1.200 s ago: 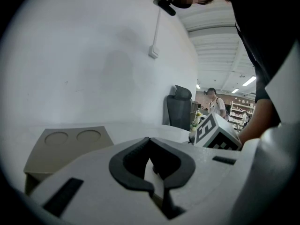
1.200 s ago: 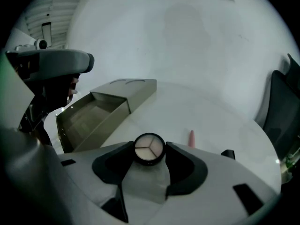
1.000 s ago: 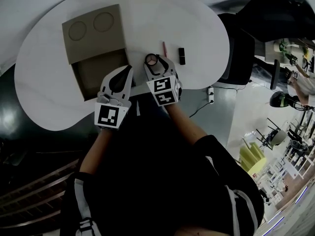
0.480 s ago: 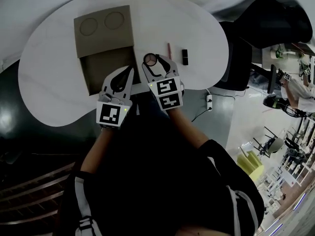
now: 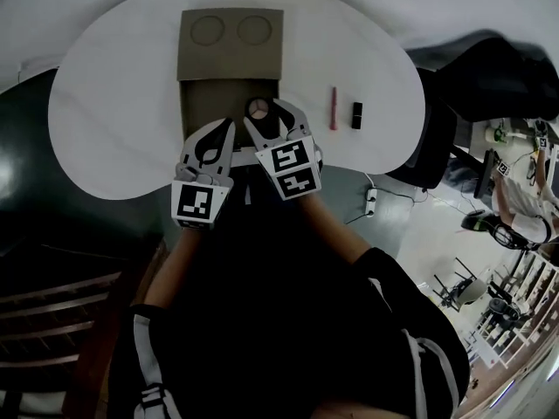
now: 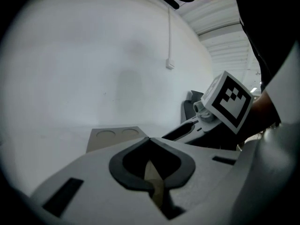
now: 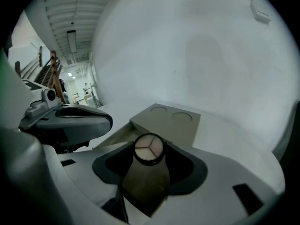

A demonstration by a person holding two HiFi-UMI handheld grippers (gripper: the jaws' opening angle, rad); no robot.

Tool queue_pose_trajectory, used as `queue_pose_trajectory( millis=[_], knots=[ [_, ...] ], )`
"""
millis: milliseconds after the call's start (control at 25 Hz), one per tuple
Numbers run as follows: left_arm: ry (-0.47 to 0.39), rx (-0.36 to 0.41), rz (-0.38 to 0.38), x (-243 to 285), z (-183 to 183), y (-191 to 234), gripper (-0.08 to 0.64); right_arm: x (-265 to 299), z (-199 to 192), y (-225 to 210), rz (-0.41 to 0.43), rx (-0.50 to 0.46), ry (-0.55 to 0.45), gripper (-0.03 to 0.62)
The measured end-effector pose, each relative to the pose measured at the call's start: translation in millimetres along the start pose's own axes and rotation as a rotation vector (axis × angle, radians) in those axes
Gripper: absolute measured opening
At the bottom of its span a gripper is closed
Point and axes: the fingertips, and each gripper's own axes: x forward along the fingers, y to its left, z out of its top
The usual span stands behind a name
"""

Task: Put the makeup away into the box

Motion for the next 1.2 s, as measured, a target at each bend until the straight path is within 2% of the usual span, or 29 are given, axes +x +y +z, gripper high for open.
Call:
queue_pose_trajectory(
  millis=[120, 280, 480, 640, 920, 1080, 1200],
  knots=[
    [-0.006, 0.012, 0.038, -13.4, -2.3, 20.1, 0.003, 14.0, 9.5, 19.7, 0.033, -0.027, -0.001, 0.23],
    [0.024, -0.06, 0.088, -31.0, -16.3, 43.0, 0.003, 34.3, 17.2, 44.4, 0.075, -0.063, 0.01, 0.23],
    [0.01, -0.033, 0.126, -43.3, -18.5, 69.2, 0.003, 58.6, 19.7, 68.0, 0.114, -0.092, 0.031, 0.23],
    [0.031, -0.062, 0.151, -50.3, -29.1, 84.3, 0.003, 78.4, 11.8, 74.4, 0.114, -0.118, 0.074, 0.23],
    [0.03, -0.05, 0.153, -53.9, -37.5, 99.3, 0.003, 106.9, -8.0, 84.2, 0.108, -0.148, 0.134, 0.23],
    [0.068, -0.097, 0.149, -54.0, -51.4, 100.0, 0.003, 116.6, -18.8, 84.7, 0.097, -0.168, 0.167, 0.23],
    [0.057, -0.078, 0.144, -50.9, -47.9, 102.9, 0.003, 121.2, -23.6, 85.0, 0.091, -0.188, 0.186, 0.23]
  ],
)
